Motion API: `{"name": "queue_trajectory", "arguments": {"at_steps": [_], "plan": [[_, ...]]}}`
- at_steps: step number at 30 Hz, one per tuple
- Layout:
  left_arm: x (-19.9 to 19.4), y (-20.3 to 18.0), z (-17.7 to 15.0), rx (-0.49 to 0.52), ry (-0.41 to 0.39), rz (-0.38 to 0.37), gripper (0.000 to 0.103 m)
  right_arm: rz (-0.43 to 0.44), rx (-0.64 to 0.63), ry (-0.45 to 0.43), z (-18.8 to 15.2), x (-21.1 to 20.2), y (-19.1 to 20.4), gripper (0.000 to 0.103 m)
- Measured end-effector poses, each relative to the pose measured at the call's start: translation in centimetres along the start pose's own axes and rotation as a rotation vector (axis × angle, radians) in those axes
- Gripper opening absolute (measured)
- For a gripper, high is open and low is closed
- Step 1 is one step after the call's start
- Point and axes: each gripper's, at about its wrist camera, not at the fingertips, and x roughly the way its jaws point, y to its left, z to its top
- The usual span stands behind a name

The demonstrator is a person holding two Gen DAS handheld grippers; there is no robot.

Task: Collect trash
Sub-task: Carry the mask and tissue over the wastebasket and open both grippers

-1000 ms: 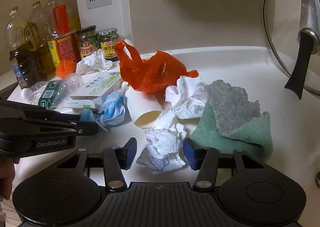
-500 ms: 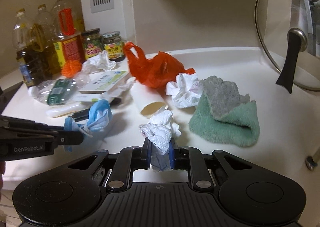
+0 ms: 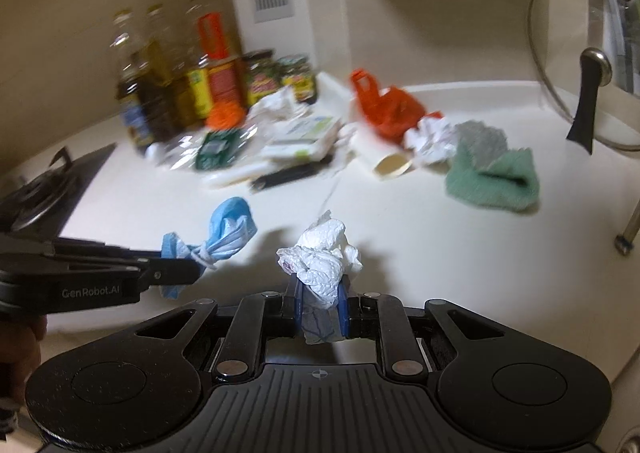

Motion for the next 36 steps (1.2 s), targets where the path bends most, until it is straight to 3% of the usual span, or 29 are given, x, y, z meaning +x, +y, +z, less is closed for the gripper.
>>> {"name": "queue_trajectory", "arguments": {"at_steps": [8,21,36], "plan": [[-1.4,1.0,-5.0,0.006,0.095,-0.013,0.015,0.027,-0.063,0.115,-4.5,0.5,3.7,0.018],[3.7,3.1,-11.1,-0.078,0.282,0.040,0.015,-0.034,-0.130,0.333,-11.9,7.7,3.7,0.018],[9.1,3.2,-13.3,-0.121,0.428,0.088,0.015,-0.035,-0.109,0.440,-13.0,12.1,2.8,0.018]]}}
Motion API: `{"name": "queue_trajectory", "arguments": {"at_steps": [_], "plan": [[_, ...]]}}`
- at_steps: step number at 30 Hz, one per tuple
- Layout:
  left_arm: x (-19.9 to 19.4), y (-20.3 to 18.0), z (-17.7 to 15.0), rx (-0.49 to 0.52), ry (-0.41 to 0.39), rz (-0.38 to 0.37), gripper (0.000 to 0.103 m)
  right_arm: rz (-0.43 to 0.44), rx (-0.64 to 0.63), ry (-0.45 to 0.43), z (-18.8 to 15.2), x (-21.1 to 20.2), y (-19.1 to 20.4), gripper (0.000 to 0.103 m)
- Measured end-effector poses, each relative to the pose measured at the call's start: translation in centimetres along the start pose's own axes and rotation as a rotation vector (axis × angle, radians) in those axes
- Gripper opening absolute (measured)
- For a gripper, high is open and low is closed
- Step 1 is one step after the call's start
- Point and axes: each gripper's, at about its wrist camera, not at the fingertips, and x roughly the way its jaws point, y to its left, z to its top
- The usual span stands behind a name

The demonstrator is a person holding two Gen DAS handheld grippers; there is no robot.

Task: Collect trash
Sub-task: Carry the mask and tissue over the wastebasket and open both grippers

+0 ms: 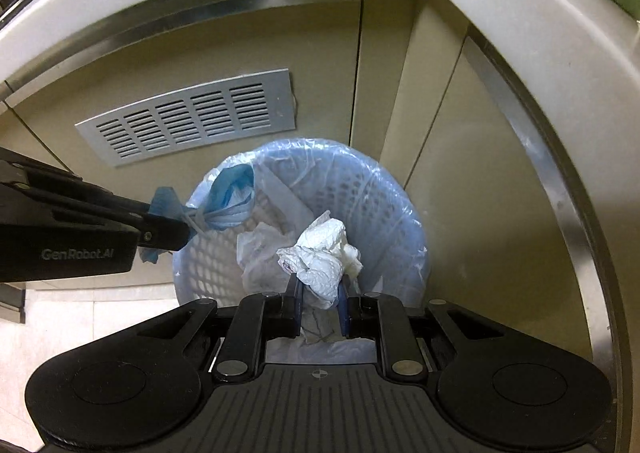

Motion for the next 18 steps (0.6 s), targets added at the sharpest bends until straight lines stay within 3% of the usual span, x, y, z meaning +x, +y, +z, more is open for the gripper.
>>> {"name": "queue_trajectory", "arguments": {"at_steps": [18], "plan": [[1.6,0.1,0.7,-0.041,0.036,-0.013,0.018,0.010,0.015,0.026,0.5,1.1,-0.7,0.018]]}}
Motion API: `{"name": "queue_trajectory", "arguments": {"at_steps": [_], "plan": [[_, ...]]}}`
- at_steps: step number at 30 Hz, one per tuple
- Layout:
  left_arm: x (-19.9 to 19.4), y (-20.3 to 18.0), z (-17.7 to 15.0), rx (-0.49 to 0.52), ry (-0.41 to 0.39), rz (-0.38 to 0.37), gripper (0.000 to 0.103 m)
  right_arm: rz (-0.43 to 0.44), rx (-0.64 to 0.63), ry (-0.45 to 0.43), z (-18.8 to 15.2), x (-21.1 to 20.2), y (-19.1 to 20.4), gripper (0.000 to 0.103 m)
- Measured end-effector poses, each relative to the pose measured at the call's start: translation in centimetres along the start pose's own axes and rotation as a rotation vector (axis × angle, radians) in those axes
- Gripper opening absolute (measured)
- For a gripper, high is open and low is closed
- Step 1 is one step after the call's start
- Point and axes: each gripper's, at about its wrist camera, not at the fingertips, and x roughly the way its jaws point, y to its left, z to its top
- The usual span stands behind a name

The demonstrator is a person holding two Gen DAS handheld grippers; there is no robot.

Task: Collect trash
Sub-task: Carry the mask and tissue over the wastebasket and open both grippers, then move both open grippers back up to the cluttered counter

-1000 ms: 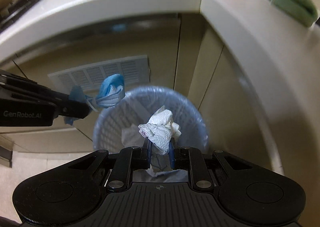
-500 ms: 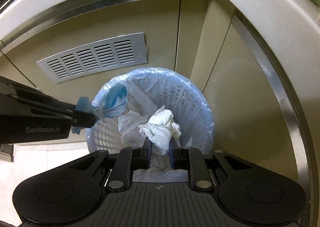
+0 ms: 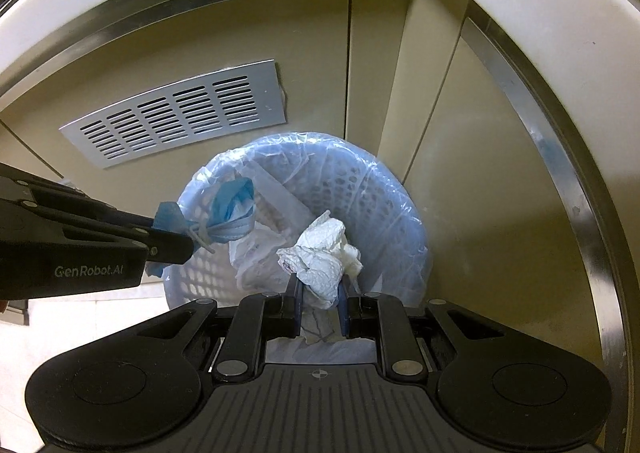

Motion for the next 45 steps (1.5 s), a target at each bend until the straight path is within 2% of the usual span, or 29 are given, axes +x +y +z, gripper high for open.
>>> {"name": "queue_trajectory", "arguments": {"at_steps": [2,4,23,24,26,27,38,45], "plan": [[0.0,0.1,0.1,-0.013,0.001,0.001,0.033,0.000,-0.002,0.000,0.1,0.0,-0.1,0.018],[0.0,0.2,0.1,-0.019,-0.001,0.005,0.037,0.000,-0.002,0.001,0.1,0.0,-0.1,0.018],[-1.4,1.2,-0.8,-0.046,-0.025,0.025,0.037,0.031,0.008,-0.024,0.6,-0.1,0.3,0.018],[-1.4,1.3,-0.9,-0.047,-0.025,0.027,0.037,0.034,0.012,-0.027,0.7,-0.1,0.3,0.025],[-1.5,1.4,-1.0,-0.048,-0.026,0.028,0.037,0.033,0.017,-0.032,0.8,-0.2,0.4,0.054],[-1.5,1.5,-1.1,-0.049,-0.027,0.029,0.037,0.035,0.020,-0.036,0.8,-0.3,0.5,0.057],[-3.0,1.9,-1.3,-0.039,-0.058,0.019,0.037,0.035,0.013,-0.053,0.8,-1.4,0.9,0.057],[-7.1,0.5,-0.6,0.048,-0.169,-0.019,0.037,0.019,-0.040,-0.203,2.1,-6.6,1.9,0.057]]}}
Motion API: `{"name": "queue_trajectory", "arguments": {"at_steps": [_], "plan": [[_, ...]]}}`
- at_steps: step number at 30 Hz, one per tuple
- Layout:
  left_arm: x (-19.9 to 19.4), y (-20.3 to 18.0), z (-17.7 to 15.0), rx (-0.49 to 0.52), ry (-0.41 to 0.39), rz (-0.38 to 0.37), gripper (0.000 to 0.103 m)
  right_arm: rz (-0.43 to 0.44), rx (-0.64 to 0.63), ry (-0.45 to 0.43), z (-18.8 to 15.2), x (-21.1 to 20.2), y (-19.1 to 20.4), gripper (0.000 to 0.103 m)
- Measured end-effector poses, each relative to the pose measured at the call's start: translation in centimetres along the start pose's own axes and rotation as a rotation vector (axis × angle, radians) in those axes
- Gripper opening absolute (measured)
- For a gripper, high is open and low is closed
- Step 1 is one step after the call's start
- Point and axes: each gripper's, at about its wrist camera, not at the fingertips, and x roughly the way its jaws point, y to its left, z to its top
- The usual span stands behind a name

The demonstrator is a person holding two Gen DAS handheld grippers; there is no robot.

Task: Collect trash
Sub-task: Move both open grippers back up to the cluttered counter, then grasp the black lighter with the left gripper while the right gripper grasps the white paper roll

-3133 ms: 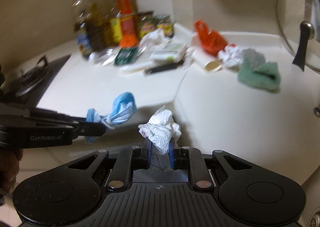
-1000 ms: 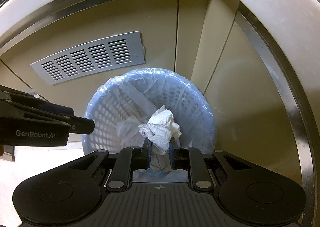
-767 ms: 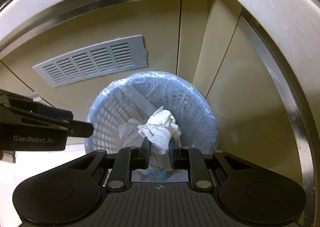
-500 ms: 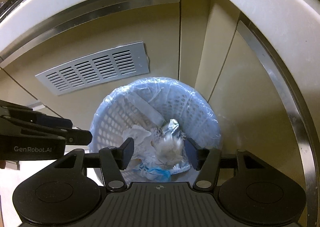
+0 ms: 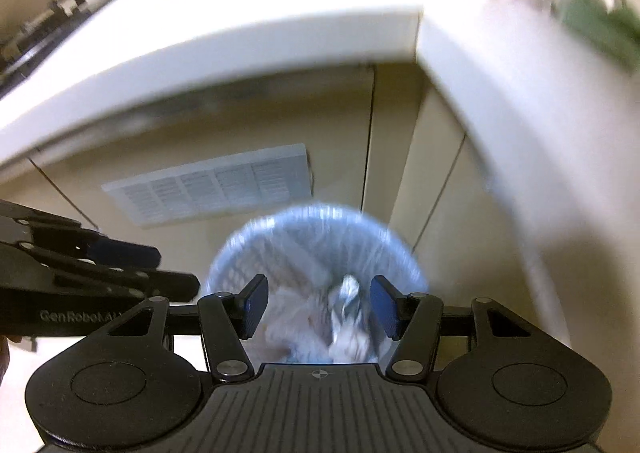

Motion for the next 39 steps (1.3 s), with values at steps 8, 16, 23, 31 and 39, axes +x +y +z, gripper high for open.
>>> {"name": "queue_trajectory", "arguments": {"at_steps": [8,16,23,31,39], "plan": [[-5.8,-1.9,2.8,0.110,-0.177,-0.037,0.037,-0.046,0.008,-0.193,2.7,-6.3,-0.4,0.057],[-7.3,-2.5,7.6,0.099,-0.295,-0.029,0.042,-0.139,0.062,-0.300,5.7,-9.0,-3.3,0.057],[-5.3,-2.8,12.8,0.085,-0.347,-0.002,0.058,-0.204,0.103,-0.303,7.8,-8.4,-8.4,0.057],[-0.2,-3.9,19.7,0.245,-0.311,0.046,0.058,-0.230,0.131,-0.304,10.3,-6.7,-14.4,0.057],[3.6,-3.7,23.2,0.334,-0.232,0.042,0.058,-0.219,0.150,-0.278,11.1,-4.8,-17.3,0.057]]}}
